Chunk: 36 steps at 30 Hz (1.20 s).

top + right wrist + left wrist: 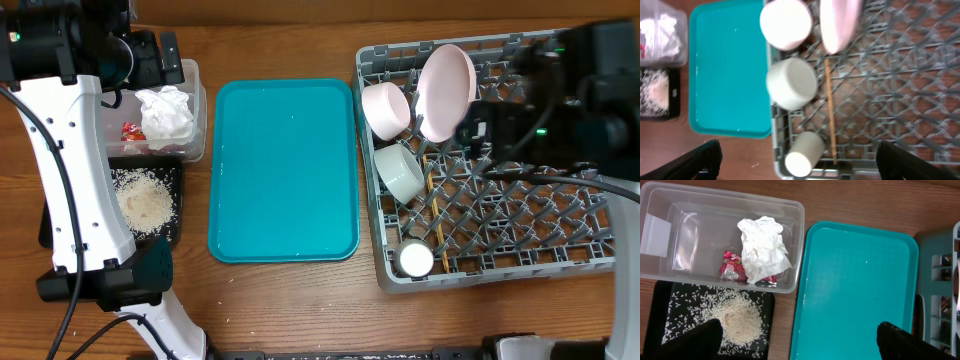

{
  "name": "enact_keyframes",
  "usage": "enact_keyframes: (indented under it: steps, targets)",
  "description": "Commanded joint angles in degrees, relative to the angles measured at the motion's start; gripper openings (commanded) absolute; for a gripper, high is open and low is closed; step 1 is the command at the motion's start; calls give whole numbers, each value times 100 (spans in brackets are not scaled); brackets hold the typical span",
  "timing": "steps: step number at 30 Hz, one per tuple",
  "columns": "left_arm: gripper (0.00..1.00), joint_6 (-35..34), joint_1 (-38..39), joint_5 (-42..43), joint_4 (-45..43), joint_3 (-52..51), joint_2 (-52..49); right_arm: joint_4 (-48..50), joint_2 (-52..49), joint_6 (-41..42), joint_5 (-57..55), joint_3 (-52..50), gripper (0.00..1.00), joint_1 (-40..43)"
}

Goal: Sort waste into correct bins and load items into the dishwasher

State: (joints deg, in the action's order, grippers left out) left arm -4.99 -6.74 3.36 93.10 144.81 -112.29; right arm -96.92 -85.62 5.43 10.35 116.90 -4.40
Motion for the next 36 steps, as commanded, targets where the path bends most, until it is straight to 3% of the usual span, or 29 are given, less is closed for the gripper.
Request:
enact_keyframes:
  steps: [1, 4, 8, 11, 15, 19, 22, 28, 31, 36]
  targets:
    - [100, -35, 76, -42, -13, 120, 103, 431, 605, -1047, 651, 2, 100, 422]
    - [100, -35, 76, -42, -13, 120, 103, 1709, 1410, -1532, 887, -789, 100, 466]
    - [100, -35, 76, -42, -13, 120, 103, 4284, 2846, -1443, 929, -3287, 100, 463]
    - [100, -35, 76, -42, -13, 120, 103, 5587, 3713, -1180, 927, -4916, 100, 463]
    - [100, -35, 76, -42, -13, 120, 103, 8227, 5412, -468, 927, -8006, 100, 463]
    - [100, -35, 76, -42, -13, 120, 103, 9648, 6645, -411, 927, -9923, 100, 461]
    - [100, -35, 76, -42, -13, 120, 103, 9973, 7471, -343, 922, -10896, 100, 435]
    - [100, -35, 76, -42, -13, 120, 103, 9956, 8345, -348, 254, -11656, 100, 328]
    - [100, -35, 76, -39, -13, 120, 103, 9342, 8555, -348, -122, -11645, 100, 205]
    - [100, -35, 76, -42, -13, 120, 103, 9300, 8550, -345, -151, -11645, 100, 184]
